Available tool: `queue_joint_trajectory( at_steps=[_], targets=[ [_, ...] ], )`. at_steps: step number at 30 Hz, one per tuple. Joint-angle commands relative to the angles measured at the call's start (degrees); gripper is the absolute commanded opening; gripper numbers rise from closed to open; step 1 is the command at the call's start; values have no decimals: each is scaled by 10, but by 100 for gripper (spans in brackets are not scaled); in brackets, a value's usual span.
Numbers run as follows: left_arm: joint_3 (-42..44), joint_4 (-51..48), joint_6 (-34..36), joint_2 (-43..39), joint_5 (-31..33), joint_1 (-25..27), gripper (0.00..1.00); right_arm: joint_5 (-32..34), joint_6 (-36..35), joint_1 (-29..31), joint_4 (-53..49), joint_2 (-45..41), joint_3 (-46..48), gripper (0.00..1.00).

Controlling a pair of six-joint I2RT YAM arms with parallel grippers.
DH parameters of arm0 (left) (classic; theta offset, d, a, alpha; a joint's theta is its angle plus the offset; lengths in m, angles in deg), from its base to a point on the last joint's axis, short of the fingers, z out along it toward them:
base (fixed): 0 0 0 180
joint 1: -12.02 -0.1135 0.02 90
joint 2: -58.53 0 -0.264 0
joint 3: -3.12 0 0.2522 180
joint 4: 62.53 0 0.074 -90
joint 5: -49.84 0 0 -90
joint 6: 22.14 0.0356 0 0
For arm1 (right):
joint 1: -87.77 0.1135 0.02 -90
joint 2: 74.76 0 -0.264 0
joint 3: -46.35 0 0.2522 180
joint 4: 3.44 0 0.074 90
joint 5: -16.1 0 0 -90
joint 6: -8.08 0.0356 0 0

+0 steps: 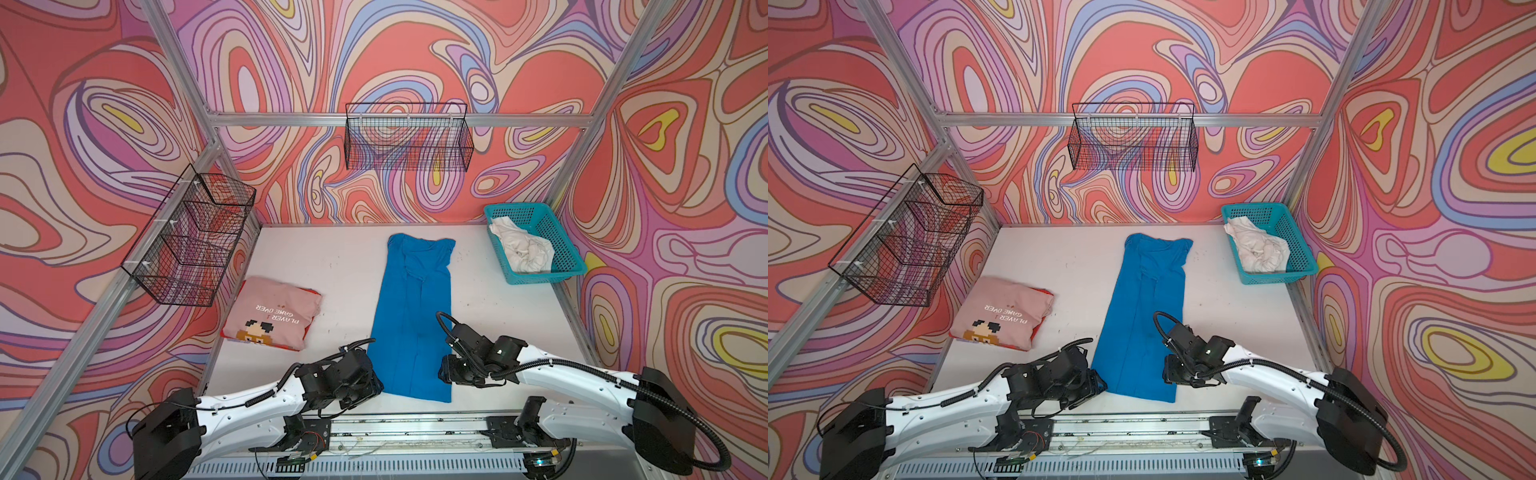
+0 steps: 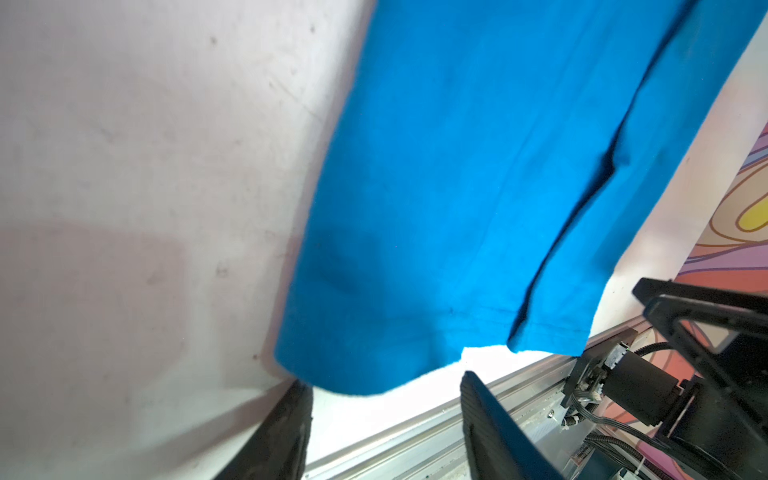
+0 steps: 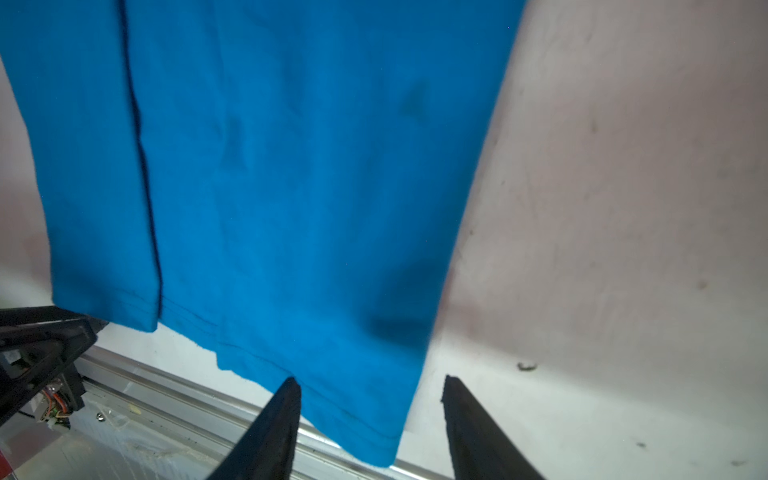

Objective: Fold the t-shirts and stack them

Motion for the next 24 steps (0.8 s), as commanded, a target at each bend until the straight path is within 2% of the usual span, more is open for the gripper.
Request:
queue_joint_trajectory(
  at_steps=[1, 5, 10, 16, 24],
  targets=[
    [14, -99, 4, 2, 40, 1, 74, 29, 85, 21, -13, -18, 12, 58],
    [-1, -159, 28, -10, 64, -9, 88, 24, 117, 37, -9, -30, 33, 58],
    [-17, -230, 71, -17, 75, -51, 96, 49, 143, 70, -42, -36, 26, 58],
    [-20, -217, 124, 0, 56, -97, 93, 36, 175, 94, -18, -36, 46, 57],
    [-35, -180, 141, 47, 35, -99, 77, 38, 200, 115, 3, -33, 60, 50]
  ],
)
